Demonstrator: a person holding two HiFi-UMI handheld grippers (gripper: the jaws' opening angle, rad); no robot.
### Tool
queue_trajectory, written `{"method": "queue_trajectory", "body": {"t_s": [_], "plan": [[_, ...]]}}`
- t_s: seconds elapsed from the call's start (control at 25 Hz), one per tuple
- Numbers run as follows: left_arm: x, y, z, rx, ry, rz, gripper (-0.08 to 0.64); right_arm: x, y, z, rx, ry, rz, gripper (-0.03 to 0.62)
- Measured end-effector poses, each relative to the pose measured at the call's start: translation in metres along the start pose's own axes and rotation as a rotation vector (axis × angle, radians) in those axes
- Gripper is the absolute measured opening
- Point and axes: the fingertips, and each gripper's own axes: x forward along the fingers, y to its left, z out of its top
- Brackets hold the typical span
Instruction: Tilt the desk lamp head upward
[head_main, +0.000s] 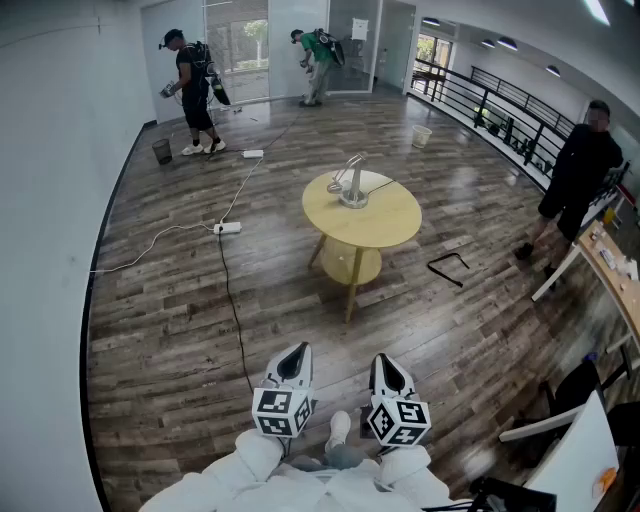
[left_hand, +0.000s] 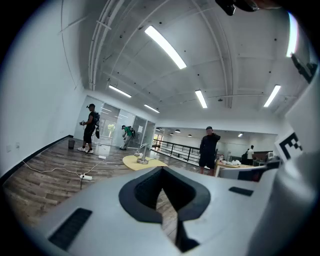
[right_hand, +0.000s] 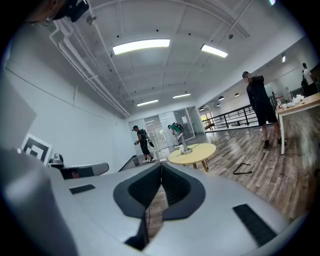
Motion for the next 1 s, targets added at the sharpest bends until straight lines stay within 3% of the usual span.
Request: {"method": "queue_trajectory", "body": {"t_s": [0.6, 1.0], "plan": [[0.126, 0.011, 0.025, 0.035, 0.009, 0.020, 0.002, 0.127, -0.053, 0.046, 0.000, -0.007, 0.053, 0.014], [0.227, 0.009, 0.034, 0.033, 0.030, 0.029, 0.002, 0.201, -0.119, 0.076, 0.006, -0.006, 0.049, 0.014]]}}
